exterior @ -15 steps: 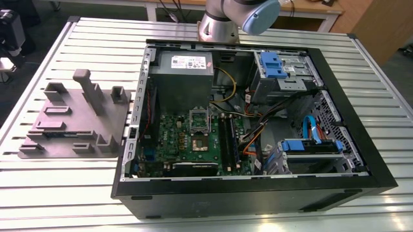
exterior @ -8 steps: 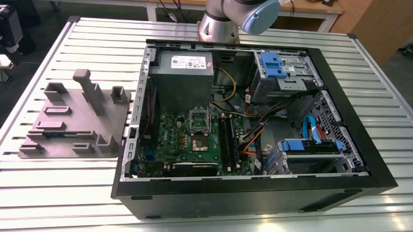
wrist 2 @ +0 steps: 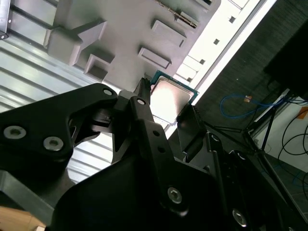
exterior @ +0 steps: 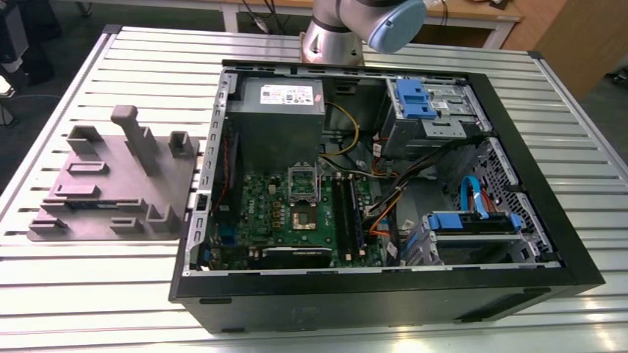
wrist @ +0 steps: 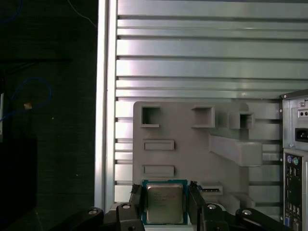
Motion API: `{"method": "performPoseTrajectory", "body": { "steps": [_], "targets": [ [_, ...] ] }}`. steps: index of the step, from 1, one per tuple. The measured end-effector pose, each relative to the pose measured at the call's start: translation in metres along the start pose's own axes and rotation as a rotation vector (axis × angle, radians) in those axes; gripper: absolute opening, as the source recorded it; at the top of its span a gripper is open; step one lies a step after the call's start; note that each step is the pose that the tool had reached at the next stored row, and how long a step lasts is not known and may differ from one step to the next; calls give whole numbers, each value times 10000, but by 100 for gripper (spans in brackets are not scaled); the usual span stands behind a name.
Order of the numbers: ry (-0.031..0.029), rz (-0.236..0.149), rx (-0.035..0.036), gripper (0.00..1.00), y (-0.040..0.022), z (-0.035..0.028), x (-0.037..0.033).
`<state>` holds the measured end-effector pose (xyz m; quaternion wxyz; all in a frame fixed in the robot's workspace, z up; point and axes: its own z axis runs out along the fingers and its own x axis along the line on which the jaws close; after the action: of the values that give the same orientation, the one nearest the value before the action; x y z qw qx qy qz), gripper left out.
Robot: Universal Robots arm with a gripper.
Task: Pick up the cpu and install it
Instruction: 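Pick up the cpu and move it towards the insertion slot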
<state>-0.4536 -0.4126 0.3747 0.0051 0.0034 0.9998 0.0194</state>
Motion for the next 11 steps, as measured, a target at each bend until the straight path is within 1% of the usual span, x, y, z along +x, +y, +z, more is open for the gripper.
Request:
{"method": "performPoseTrajectory", "body": {
  "steps": [2, 8, 10, 11],
  "targets": [
    [-2, 0, -1, 47, 0, -3, 0],
    [1, -1, 1, 47, -31, -6, -1],
    [1, 1, 1, 47, -32, -6, -1],
    [2, 0, 1, 47, -39, -6, -10]
  ]
}}
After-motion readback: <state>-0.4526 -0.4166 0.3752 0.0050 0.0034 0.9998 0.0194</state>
